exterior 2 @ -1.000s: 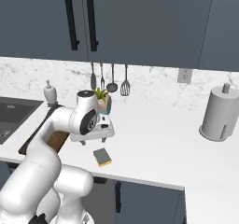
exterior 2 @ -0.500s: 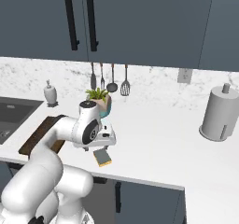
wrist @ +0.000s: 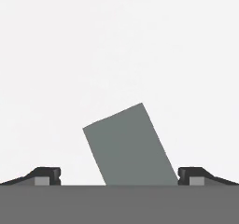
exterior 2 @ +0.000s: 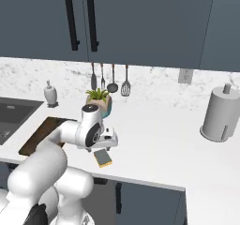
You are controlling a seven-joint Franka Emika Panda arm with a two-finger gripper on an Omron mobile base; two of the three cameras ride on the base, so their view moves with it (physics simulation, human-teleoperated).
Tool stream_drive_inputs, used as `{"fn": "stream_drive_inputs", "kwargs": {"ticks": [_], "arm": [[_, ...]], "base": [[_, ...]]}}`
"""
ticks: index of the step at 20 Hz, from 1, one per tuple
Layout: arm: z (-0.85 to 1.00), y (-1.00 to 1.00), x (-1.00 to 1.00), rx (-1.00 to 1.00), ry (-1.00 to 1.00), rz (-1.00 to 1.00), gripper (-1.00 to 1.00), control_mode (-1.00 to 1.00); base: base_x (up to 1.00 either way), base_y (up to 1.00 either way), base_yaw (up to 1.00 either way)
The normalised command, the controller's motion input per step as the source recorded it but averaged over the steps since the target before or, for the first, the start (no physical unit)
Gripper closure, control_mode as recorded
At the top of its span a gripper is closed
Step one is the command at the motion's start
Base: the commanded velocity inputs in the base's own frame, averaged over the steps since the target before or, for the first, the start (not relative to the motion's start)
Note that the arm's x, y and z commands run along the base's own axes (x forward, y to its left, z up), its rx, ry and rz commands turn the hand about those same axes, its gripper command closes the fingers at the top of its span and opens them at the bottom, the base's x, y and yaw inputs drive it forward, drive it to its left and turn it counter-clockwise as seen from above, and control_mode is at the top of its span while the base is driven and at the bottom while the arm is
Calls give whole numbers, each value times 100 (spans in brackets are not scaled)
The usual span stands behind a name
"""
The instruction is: Pick up the sponge from the counter and clean the cutting board by briefly scrubbing or pressing down on the cutting board. Once finished, release the sponge.
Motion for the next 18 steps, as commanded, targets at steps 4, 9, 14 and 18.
{"fn": "stream_drive_inputs", "kwargs": {"ticks": [4, 9, 14, 18], "arm": [[-21, 0, 6, 0, 0, 0, -100, -100], [-28, 0, 4, 0, 0, 0, -100, -100], [-33, 0, 0, 0, 0, 0, -100, -100], [-40, 0, 0, 0, 0, 0, -100, -100]], "base": [[0, 0, 0], [0, 0, 0], [0, 0, 0], [0, 0, 0]]}}
